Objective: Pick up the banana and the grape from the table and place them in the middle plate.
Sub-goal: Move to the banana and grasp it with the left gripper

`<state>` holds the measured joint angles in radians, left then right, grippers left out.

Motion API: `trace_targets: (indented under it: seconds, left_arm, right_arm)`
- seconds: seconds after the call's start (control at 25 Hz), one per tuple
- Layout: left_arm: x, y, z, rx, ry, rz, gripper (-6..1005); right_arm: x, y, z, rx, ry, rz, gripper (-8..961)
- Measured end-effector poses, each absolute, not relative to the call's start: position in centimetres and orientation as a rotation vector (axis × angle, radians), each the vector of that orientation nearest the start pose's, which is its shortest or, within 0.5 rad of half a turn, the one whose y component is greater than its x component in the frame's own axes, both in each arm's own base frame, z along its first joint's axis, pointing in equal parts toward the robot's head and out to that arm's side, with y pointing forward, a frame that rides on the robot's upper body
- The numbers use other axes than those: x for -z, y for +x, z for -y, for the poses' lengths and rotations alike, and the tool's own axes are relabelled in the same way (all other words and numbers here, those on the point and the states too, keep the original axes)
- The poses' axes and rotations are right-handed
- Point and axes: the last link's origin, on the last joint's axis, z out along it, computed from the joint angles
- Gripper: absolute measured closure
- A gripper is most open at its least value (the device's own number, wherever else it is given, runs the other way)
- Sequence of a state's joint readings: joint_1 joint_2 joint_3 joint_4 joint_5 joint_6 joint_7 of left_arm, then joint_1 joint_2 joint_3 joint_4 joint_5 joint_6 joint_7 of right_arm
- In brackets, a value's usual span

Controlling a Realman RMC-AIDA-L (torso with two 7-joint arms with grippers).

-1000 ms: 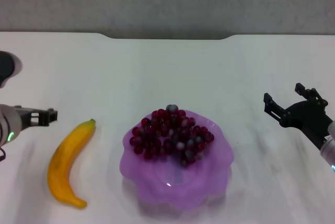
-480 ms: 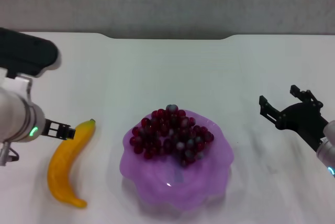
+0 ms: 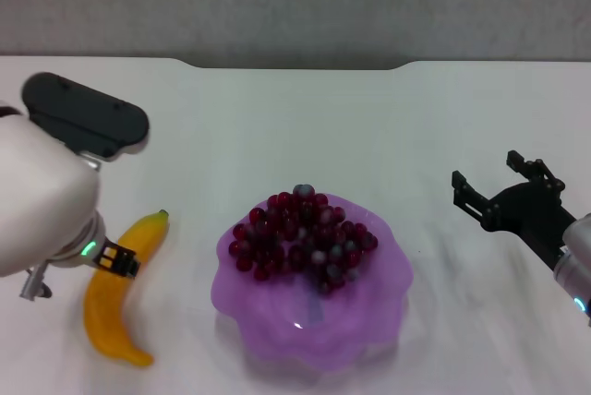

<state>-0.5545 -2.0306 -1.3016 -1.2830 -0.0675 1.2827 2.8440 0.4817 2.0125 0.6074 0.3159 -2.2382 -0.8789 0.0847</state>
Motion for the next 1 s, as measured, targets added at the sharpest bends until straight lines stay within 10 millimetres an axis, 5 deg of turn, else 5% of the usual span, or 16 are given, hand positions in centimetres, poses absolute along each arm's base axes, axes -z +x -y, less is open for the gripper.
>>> trace_targets:
  seconds: [1.0]
  left_arm:
    - [3.8,-24.6,-37.8,-0.708,-1.850,1.114,261]
  right_arm:
    - [5.9,30.8,-34.5,-0.532,-1.913,-0.546,62]
